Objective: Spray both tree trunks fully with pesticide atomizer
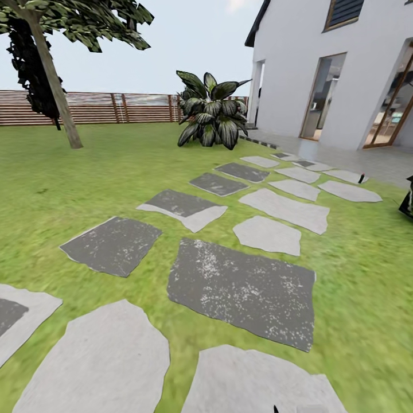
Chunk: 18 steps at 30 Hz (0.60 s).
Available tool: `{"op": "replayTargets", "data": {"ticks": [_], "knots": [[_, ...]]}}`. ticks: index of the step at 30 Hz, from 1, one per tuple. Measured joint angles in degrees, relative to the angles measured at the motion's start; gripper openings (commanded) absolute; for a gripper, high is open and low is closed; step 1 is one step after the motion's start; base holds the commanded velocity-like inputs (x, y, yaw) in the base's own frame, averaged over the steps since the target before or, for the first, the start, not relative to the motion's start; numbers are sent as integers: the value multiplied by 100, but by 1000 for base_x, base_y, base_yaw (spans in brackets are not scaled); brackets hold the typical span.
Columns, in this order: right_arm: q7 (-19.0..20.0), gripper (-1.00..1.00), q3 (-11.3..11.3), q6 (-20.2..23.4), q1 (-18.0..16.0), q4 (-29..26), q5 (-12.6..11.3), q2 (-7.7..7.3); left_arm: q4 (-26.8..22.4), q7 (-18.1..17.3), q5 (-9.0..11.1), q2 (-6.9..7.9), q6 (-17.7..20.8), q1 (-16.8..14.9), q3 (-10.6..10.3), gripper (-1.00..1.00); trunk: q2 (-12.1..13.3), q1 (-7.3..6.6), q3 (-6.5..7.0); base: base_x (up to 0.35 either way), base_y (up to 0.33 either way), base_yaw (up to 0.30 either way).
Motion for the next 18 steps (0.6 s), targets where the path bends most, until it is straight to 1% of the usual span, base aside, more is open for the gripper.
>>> {"op": "replayTargets", "data": {"ticks": [18], "knots": [[0,100,0,0,0,6,2,0,1,0,-2,-1,0,0,0,100,0,0,0,333,0,0]]}}
